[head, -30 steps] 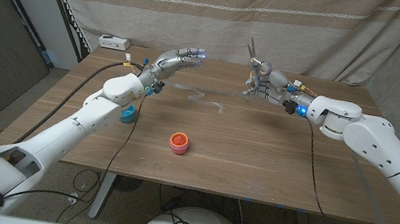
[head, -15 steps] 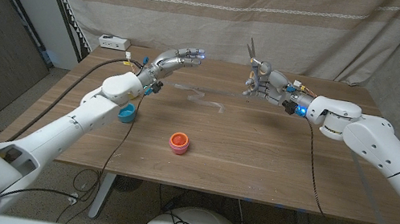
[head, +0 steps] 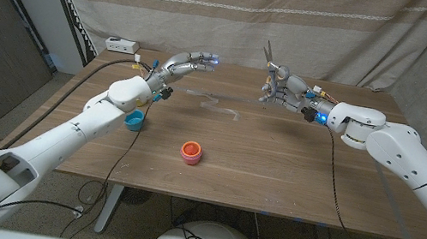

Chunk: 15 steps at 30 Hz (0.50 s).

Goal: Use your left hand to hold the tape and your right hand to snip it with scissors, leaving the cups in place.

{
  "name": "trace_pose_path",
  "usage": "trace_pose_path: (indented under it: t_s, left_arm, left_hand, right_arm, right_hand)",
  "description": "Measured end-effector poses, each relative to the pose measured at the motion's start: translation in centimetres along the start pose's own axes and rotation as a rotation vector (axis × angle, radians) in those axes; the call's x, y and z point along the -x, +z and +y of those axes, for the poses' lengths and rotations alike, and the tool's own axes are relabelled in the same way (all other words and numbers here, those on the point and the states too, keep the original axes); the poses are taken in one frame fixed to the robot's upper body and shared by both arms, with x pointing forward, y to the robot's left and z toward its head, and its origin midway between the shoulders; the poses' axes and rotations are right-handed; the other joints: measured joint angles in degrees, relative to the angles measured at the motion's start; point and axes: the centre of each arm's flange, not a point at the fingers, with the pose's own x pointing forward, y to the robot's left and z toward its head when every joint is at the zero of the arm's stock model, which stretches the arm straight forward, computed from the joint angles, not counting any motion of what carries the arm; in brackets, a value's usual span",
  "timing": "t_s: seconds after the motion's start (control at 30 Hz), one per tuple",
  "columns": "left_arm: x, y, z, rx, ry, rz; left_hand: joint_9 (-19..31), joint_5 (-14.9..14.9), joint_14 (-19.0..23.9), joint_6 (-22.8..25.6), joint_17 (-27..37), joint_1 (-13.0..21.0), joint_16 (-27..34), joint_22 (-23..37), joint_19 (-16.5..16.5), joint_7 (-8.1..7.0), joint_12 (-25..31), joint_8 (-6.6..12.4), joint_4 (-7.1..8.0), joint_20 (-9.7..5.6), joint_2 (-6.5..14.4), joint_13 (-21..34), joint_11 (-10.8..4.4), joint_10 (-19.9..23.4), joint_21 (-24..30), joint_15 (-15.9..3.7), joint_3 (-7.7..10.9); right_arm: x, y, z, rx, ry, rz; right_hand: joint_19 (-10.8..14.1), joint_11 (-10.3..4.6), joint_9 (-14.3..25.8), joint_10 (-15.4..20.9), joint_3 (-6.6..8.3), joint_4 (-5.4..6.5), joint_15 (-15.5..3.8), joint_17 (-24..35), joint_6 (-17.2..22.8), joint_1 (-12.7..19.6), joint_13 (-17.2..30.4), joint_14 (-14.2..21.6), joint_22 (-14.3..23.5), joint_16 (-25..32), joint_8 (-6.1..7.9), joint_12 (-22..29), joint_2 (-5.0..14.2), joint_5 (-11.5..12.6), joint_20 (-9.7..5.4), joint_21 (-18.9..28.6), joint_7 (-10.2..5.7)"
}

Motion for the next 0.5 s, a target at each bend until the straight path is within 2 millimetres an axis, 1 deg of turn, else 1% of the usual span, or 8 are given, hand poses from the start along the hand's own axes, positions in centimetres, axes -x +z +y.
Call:
trace_pose_path:
  t_s: [0.33,0.4,0.5]
  left_arm:
    - [0.34,0.35,0.11,-0.083,0.015,-0.003]
    - [0.36,0.37,0.17,-0.109,0.023,0.001]
    - [0.45,0.42,0.14,-0.145,0.028,0.009]
  left_hand:
    - [0.0,0.0,-0.2,0.0,0.0,-0.2,0.0,0.0,0.0,0.00,0.0,0.00,0.00,0.00,0.2,0.0,0.00,0.0,-0.4,-0.21,0.00]
    - [0.0,0.0,-0.5,0.0,0.0,-0.5,0.0,0.0,0.0,0.00,0.0,0.00,0.00,0.00,0.5,0.0,0.00,0.0,-0.4,0.09,0.00]
    - [0.0,0.0,-0.6,0.0,0.0,-0.4,0.0,0.0,0.0,0.00,0.3,0.00,0.23,0.00,0.4,0.0,0.00,0.0,-0.4,0.00,-0.23]
  right_arm:
    - [0.07,-0.09,0.09,-0.002,0.001,0.000]
    - [0.10,-0.11,0.09,-0.003,0.001,0.000]
    - [0.13,-0.10,0.12,-0.002,0.001,-0.001]
  right_hand:
    - [0.0,0.00,0.2,0.0,0.00,0.00,0.00,0.1,0.1,0.0,-0.3,0.0,-0.4,0.4,0.00,0.0,0.00,0.0,0.00,0.0,-0.10]
    - [0.0,0.00,0.2,0.0,0.00,0.00,0.00,0.0,0.1,0.0,-0.3,0.0,-0.4,0.4,0.01,0.1,0.00,0.0,0.00,0.0,-0.10]
    - [0.0,0.00,0.2,0.0,0.00,0.00,0.00,0.0,0.1,0.0,-0.3,0.0,-0.4,0.4,0.01,0.1,0.00,0.0,0.00,0.0,-0.10]
